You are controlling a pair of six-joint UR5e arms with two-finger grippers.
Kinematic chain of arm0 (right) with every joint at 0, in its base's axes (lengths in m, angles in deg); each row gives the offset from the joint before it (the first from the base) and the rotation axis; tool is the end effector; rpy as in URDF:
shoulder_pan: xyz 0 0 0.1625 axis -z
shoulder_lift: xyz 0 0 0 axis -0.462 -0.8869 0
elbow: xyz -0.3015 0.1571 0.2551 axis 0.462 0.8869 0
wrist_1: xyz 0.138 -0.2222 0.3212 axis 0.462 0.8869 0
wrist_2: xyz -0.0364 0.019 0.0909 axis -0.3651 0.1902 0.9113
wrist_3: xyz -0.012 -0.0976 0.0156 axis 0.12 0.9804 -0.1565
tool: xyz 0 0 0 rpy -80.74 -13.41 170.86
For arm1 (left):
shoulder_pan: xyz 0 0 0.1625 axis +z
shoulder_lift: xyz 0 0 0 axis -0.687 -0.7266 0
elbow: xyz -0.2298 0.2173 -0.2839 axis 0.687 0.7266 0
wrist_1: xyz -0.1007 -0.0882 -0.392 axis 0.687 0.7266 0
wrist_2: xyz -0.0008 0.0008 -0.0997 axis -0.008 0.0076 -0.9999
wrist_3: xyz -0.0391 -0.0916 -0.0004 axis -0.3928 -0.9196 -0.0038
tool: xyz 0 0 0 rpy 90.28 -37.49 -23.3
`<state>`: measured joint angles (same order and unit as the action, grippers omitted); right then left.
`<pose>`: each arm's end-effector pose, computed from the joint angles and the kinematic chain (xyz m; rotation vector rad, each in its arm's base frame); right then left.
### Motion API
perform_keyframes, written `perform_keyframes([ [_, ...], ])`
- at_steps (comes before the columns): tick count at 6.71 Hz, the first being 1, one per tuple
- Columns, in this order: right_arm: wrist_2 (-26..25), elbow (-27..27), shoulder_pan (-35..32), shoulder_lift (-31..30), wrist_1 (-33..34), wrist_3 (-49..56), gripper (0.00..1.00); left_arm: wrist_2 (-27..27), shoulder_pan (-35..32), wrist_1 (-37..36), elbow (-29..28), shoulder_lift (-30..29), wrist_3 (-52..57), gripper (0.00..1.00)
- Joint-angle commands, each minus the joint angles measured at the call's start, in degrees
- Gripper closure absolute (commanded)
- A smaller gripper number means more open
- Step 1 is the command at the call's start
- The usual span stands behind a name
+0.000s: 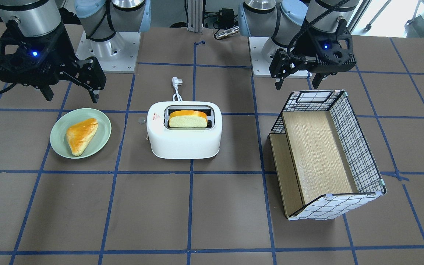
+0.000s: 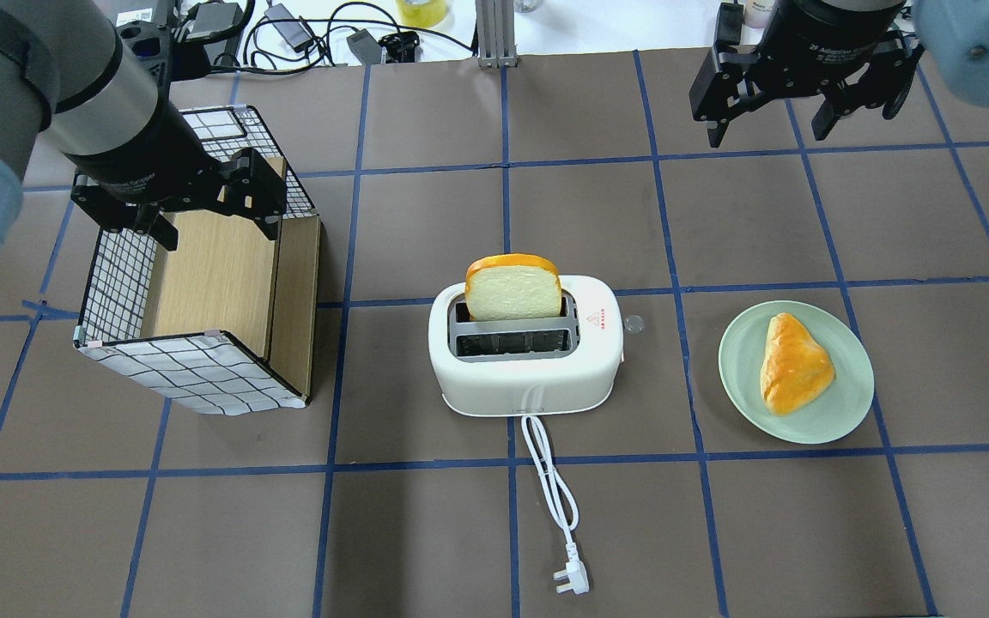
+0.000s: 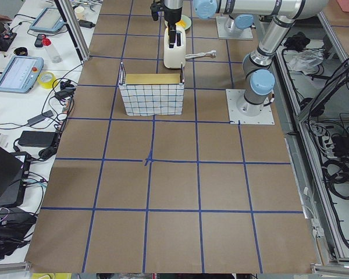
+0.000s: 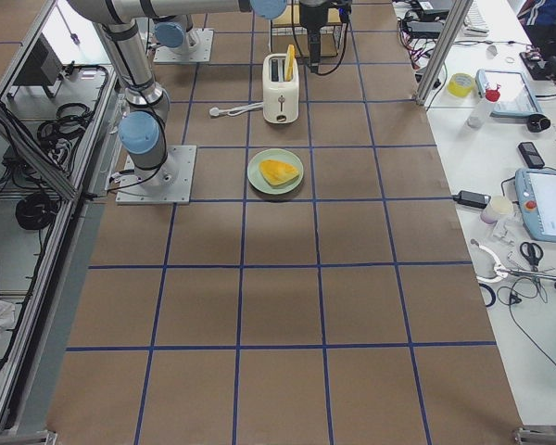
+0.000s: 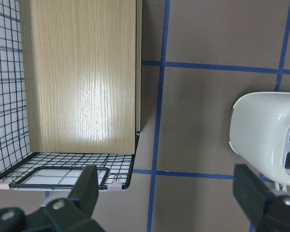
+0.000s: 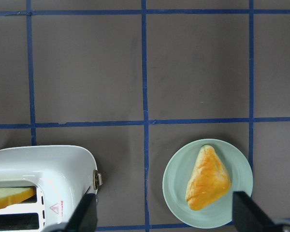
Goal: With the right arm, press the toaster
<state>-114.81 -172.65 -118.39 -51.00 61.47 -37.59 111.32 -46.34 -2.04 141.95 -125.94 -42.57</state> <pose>0.1368 -0.5141 0.5209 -0.0157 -3.0969 0.1503 -0.1293 -0.4542 0.4938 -0.1304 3.1212 -0.0969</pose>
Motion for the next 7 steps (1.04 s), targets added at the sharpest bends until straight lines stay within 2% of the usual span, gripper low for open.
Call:
perform_keyframes([
  [1, 0.18, -0.02, 0.0, 0.0, -0.04, -0.08, 0.0, -0.09, 0.0, 0.0, 0.0, 0.0, 0.0, 0.0],
  [2, 0.18, -0.02, 0.0, 0.0, 0.05, -0.08, 0.0, 0.0, 0.0, 0.0, 0.0, 0.0, 0.0, 0.0],
  [3, 1.14, 0.33, 0.08, 0.0, 0.05, -0.08, 0.21, -0.09, 0.0, 0.0, 0.0, 0.0, 0.0, 0.0],
  [4, 4.37, 0.59, 0.78, 0.0, -1.61, -0.43, 0.78, 0.0, 0.0, 0.0, 0.0, 0.0, 0.0, 0.0],
  [5, 8.49, 0.59, 1.83, 0.09, -3.19, -0.43, 1.0, -0.09, 0.0, 0.0, 0.0, 0.0, 0.0, 0.0],
  [6, 15.66, 0.33, 5.5, 0.09, -7.9, 0.01, 1.0, 0.0, 0.0, 0.0, 0.0, 0.0, 0.0, 0.0],
  [7, 25.57, -0.8, 9.62, 0.09, -11.87, 1.14, 1.0, -0.09, 0.0, 0.0, 0.0, 0.0, 0.0, 0.0],
])
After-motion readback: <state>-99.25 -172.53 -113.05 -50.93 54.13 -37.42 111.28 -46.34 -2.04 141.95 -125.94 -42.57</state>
